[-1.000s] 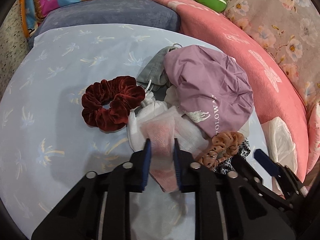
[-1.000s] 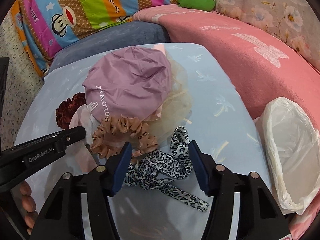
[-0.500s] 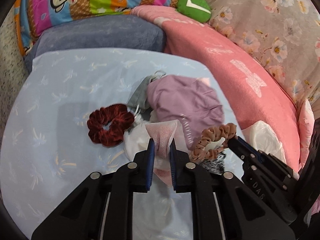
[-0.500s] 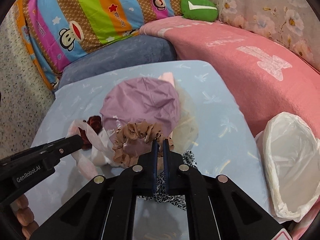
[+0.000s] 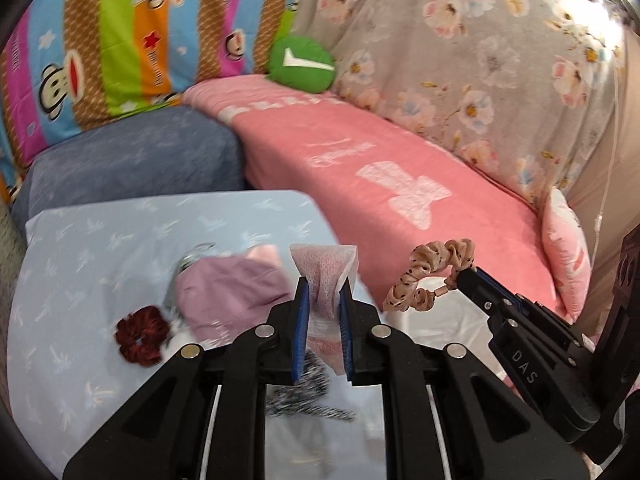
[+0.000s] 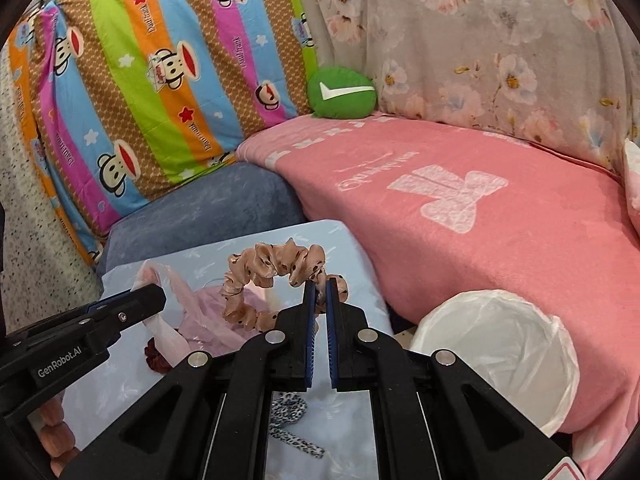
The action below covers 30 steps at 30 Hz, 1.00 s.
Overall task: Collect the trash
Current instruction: 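Lift the packet and tan scrunchie and carry both over the white bin, then open both grippers to drop the packet and scrunchie into the bin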
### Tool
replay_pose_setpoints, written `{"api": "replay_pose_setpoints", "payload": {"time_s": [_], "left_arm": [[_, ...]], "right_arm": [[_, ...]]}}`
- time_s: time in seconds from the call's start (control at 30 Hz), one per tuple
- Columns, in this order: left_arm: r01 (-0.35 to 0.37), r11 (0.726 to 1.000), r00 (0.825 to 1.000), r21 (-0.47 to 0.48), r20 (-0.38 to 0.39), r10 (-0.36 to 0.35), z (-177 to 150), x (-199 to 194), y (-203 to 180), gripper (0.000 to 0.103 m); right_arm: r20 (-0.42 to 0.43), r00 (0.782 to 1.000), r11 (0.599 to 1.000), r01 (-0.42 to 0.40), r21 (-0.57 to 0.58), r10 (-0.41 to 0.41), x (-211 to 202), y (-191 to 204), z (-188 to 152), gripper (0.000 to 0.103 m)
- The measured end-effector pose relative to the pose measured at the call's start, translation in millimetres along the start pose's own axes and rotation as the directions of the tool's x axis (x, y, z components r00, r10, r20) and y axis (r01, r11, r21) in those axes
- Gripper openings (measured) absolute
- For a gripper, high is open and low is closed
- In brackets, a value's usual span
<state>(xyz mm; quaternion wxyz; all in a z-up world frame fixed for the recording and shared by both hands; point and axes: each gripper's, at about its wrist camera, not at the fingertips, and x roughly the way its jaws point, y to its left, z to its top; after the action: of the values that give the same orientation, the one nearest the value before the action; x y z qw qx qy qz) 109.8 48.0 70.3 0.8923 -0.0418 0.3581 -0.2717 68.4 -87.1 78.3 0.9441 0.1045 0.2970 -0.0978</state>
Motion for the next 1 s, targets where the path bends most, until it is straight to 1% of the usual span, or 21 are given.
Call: {"api": "replay_pose_setpoints", "payload": {"time_s": [0.1,0.2,0.33,0.47,0.67,0.7,0.73,0.77,0.8,0.83,0.87,0.9,0.93,1.0], "left_arm": [[0.039,0.998,0.999,0.041,0.001,-0.039,3.8,6.7,-25.4,0.014],[0.078,0.994,0.997,0.080,0.002,-0.078,6.5,16.5,-53.3,0.014],[0.136,0.983,0.991,0.122,-0.022,-0.134,7.3,31.9,-91.0,0.014],[0.167,0.972,0.986,0.164,-0.056,-0.160,2.6,49.3,-122.4,0.014],[0.222,0.960,0.973,0.168,-0.102,-0.207,-0.9,67.0,-147.1,0.016],[0.231,0.959,0.970,0.164,-0.111,-0.215,-1.1,69.8,-149.4,0.016],[0.239,0.958,0.967,0.159,-0.124,-0.221,-1.4,73.4,-151.6,0.016],[0.248,0.956,0.964,0.156,-0.139,-0.228,-1.7,76.8,-153.7,0.017],[0.250,0.956,0.962,0.153,-0.151,-0.227,-2.3,79.9,-155.8,0.026],[0.245,0.958,0.961,0.149,-0.166,-0.220,-2.7,82.7,-156.7,0.047],[0.230,0.963,0.964,0.140,-0.171,-0.205,-2.8,84.2,-156.5,0.059],[0.215,0.968,0.969,0.128,-0.153,-0.195,-2.7,83.2,-155.2,0.070],[0.205,0.971,0.972,0.124,-0.139,-0.188,-2.9,82.4,-155.2,0.070],[0.204,0.971,0.972,0.122,-0.146,-0.185,-2.7,82.6,-153.2,0.070]], "right_arm": [[0.021,0.999,0.998,0.049,0.035,-0.050,-12.0,-33.1,2.5,0.005],[0.023,0.995,0.992,0.098,0.077,-0.100,-18.7,-65.3,0.9,0.005],[0.005,0.986,0.980,0.162,0.115,-0.164,-20.2,-104.0,-6.3,0.005],[-0.024,0.979,0.967,0.203,0.154,-0.202,-17.2,-141.4,-17.0,0.005],[-0.060,0.972,0.952,0.235,0.195,-0.228,-8.6,-172.3,-29.4,0.005],[-0.064,0.971,0.951,0.237,0.197,-0.228,-8.1,-174.9,-31.4,0.007],[-0.070,0.972,0.952,0.235,0.197,-0.226,-6.0,-177.0,-32.5,0.011],[-0.076,0.971,0.951,0.239,0.196,-0.228,-4.6,-178.1,-33.9,0.011],[-0.080,0.969,0.949,0.246,0.196,-0.234,-2.6,-178.6,-35.1,0.012],[-0.083,0.969,0.949,0.246,0.196,-0.234,-2.3,-177.9,-36.2,0.015],[-0.084,0.969,0.949,0.246,0.197,-0.234,-1.5,-177.9,-37.2,0.018],[-0.081,0.968,0.948,0.248,0.198,-0.236,-1.4,-177.9,-38.1,0.024],[-0.077,0.968,0.947,0.250,0.200,-0.239,-2.6,-177.2,-38.7,0.030],[-0.072,0.968,0.946,0.251,0.204,-0.241,-3.8,-177.6,-39.5,0.032]]}}
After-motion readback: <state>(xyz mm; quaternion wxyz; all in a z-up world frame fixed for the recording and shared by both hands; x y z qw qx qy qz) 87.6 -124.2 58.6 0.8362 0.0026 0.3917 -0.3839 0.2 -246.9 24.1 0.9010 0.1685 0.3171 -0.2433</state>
